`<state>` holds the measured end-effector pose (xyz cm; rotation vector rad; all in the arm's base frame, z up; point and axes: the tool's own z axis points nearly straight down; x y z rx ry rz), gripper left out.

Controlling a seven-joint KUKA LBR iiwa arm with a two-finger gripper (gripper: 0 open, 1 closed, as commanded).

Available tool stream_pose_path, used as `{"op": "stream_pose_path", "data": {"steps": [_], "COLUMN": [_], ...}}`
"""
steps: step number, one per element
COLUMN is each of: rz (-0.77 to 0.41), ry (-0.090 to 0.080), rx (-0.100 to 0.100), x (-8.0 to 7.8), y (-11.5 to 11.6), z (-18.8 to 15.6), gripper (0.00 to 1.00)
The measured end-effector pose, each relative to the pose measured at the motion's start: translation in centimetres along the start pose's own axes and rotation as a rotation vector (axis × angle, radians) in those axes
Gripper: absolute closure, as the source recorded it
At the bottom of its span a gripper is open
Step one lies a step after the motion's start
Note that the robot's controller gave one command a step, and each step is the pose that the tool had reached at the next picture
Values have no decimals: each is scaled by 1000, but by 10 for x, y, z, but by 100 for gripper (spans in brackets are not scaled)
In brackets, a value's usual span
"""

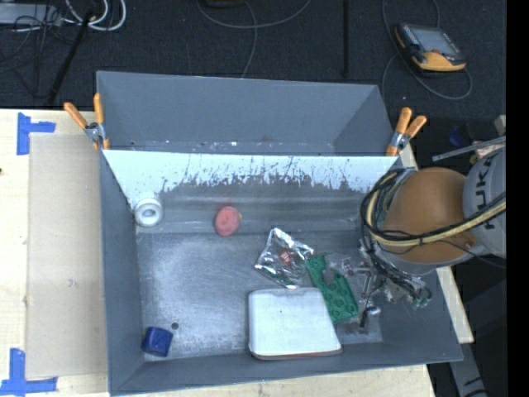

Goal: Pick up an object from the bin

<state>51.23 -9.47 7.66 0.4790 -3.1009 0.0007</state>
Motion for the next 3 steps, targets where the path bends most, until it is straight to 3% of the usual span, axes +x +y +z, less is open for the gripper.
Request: {"op": "stream_pose_path", "data": {"steps": [1,2,3], "rz": [-84,-86,-242], "ry": [-14,-18,-8], "rx": [4,6,4], "x": [27,25,35], "y": [8,7,-1], "z": [6,4,-92], "gripper": [0,100,100]}}
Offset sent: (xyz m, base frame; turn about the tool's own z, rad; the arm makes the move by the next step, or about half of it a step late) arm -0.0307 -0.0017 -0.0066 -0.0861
